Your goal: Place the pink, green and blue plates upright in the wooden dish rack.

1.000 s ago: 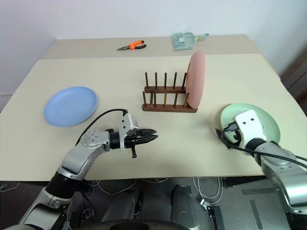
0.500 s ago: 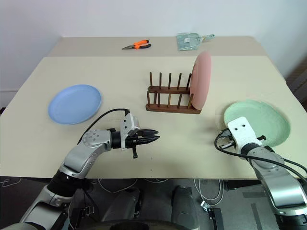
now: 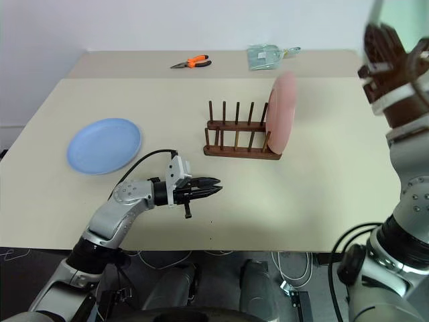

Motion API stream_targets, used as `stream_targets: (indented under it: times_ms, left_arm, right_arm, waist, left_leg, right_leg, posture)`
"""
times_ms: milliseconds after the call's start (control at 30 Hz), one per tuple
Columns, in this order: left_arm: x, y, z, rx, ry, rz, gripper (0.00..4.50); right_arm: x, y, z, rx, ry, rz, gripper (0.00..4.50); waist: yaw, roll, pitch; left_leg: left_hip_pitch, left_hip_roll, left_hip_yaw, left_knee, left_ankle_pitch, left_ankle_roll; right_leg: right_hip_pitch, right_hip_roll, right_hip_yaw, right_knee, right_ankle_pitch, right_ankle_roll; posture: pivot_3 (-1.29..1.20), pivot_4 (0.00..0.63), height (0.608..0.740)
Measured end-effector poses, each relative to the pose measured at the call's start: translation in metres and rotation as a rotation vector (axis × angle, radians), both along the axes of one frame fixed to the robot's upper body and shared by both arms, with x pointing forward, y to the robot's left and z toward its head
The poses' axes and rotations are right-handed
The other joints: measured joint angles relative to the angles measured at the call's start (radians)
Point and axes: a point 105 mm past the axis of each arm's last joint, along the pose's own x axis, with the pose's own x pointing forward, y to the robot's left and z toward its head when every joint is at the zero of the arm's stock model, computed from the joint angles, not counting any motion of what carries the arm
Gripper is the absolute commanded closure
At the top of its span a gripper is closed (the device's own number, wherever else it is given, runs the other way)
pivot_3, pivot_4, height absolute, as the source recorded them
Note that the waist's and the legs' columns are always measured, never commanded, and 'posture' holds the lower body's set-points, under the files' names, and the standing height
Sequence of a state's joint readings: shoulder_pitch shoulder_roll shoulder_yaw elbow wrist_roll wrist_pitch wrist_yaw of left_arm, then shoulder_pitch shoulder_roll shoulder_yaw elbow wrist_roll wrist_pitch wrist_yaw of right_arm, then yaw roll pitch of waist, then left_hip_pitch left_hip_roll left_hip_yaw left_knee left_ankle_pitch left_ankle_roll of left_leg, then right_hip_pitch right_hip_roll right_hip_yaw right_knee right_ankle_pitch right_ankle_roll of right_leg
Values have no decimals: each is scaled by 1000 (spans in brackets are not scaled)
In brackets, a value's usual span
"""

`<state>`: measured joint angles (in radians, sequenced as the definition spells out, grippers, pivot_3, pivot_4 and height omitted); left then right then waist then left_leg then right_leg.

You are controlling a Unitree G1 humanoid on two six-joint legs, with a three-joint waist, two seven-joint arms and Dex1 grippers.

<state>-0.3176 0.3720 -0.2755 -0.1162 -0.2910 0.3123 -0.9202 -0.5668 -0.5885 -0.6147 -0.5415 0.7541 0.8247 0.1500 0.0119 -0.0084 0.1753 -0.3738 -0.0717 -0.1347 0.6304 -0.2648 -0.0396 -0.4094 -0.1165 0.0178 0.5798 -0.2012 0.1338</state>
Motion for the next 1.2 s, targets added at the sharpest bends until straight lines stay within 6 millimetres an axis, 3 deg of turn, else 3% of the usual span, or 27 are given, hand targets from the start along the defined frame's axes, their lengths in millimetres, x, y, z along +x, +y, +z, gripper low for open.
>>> stream_targets:
  times_ms: [33,100,167,233,300,433,633,933,1033,1133,1167,1200]
  left_arm:
    - [2,0,1,-2,-6,4,3763]
    - [18,18,3,-11,-23,99,3763]
    - [29,29,11,-27,-51,159,3763]
    - [35,40,17,-34,-76,199,3763]
    - [39,58,14,-14,-73,249,3763]
    - [38,74,9,3,-64,293,3763]
    - [31,73,7,0,-64,294,3763]
    - [28,70,10,-2,-63,300,3763]
    - [29,69,11,2,-53,305,3763]
    - [29,67,16,3,-56,307,3763]
    - [29,66,16,1,-45,306,3506]
    - [29,66,15,-3,-25,306,3199]
  right_arm:
    - [-6,17,8,8,-26,99,4448]
    - [-7,71,18,236,-53,447,4448]
    - [-14,114,26,339,-45,678,4448]
    - [-20,141,28,389,-4,809,4448]
    - [-16,155,24,441,62,862,4448]
    - [6,163,9,523,187,843,4448]
    - [33,159,-20,567,311,759,4448]
    - [60,146,-46,632,400,661,4448]
    - [71,142,-58,667,450,632,3523]
    - [80,136,-69,681,488,585,2076]
    - [82,134,-71,660,488,561,1568]
    - [84,132,-71,625,480,534,1550]
  waist:
    - [3,-1,0]
    - [-19,3,1]
    - [-32,4,1]
    - [-30,3,1]
    - [-25,3,0]
    - [-23,2,0]
    - [-27,2,0]
    - [-29,2,0]
    - [-29,2,0]
    - [-29,2,0]
    - [-29,3,0]
    - [-29,3,1]
  left_leg:
    - [-1,0,-1,0,0,0]
    - [1,0,0,0,0,0]
    - [2,1,-1,0,0,0]
    - [1,1,-2,-1,0,0]
    - [0,0,-2,-1,0,0]
    - [0,-1,0,0,0,0]
    - [0,0,0,-1,0,0]
    - [0,0,0,-1,0,0]
    - [0,0,0,-1,0,0]
    - [0,0,0,-1,0,0]
    - [0,0,1,-1,0,0]
    - [0,0,1,-1,0,0]
  right_leg:
    - [0,0,-1,0,0,0]
    - [-2,-1,3,1,1,-2]
    - [-3,1,3,4,2,-2]
    - [-4,3,1,4,3,0]
    - [-4,2,1,4,3,1]
    - [-3,0,1,2,3,1]
    - [-5,1,1,4,3,1]
    - [-5,2,1,4,3,1]
    - [-5,2,1,4,3,1]
    - [-5,2,2,4,3,1]
    - [-5,2,2,4,3,1]
    - [-5,2,2,4,3,1]
  posture:
    - [0,150,740]
    - [0,150,740]
    - [0,150,740]
    - [0,150,740]
    - [0,150,740]
    - [0,150,740]
    - [0,150,740]
    - [0,150,740]
    - [0,150,740]
    - [0,150,740]
    - [0,150,740]
    - [0,150,740]
